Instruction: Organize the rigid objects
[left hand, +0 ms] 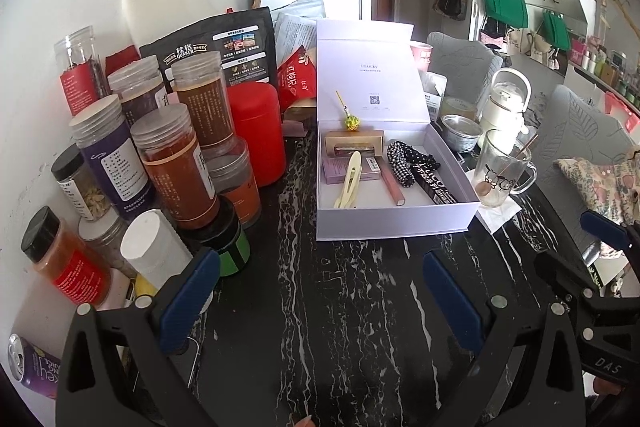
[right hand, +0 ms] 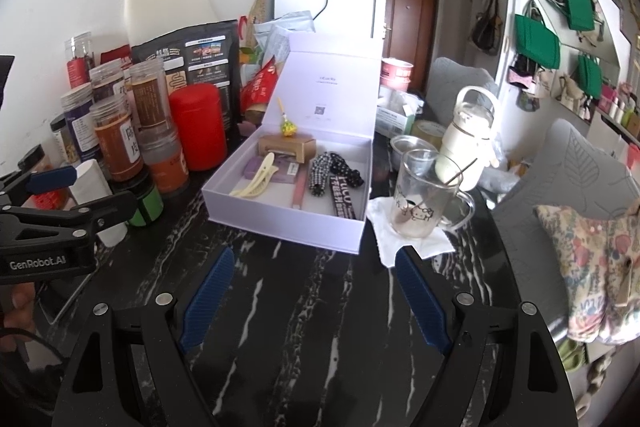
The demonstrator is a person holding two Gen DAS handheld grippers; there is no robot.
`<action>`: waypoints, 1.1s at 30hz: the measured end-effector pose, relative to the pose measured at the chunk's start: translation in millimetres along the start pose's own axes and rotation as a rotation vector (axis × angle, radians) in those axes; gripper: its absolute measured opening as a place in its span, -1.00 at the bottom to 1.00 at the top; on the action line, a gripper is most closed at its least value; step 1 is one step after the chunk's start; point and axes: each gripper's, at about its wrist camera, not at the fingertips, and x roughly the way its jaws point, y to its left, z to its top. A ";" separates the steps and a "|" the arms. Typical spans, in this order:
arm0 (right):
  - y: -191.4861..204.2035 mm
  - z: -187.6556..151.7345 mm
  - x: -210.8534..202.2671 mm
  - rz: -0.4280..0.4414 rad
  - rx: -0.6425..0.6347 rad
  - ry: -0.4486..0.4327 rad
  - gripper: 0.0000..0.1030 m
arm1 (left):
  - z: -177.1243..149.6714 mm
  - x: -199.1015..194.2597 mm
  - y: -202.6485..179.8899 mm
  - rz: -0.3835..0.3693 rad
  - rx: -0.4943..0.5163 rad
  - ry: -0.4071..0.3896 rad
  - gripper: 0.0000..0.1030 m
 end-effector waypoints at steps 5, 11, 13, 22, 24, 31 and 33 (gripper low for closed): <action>0.5 0.1 0.2 -0.001 -0.002 0.002 0.62 | -0.4 3.7 -1.0 -0.006 -0.001 0.012 1.00; -3.0 -1.4 4.6 -0.013 0.016 0.020 0.62 | 0.0 5.3 -5.2 0.000 0.017 0.015 1.00; -4.0 -1.7 5.6 -0.017 0.018 0.022 0.62 | -0.1 5.6 -6.5 0.000 0.017 0.017 1.00; -7.4 -4.5 5.9 -0.025 0.028 0.028 0.62 | -2.1 7.9 -7.9 0.001 0.014 0.031 1.00; -7.6 -4.8 6.5 -0.025 0.029 0.031 0.62 | -2.1 8.2 -7.9 -0.002 0.012 0.031 1.00; -8.8 -5.2 5.5 -0.032 0.029 0.026 0.62 | -1.7 6.7 -9.8 0.000 0.013 0.032 1.00; -9.3 -5.2 4.6 -0.033 0.030 0.024 0.62 | -1.5 6.5 -10.6 0.003 0.015 0.036 1.00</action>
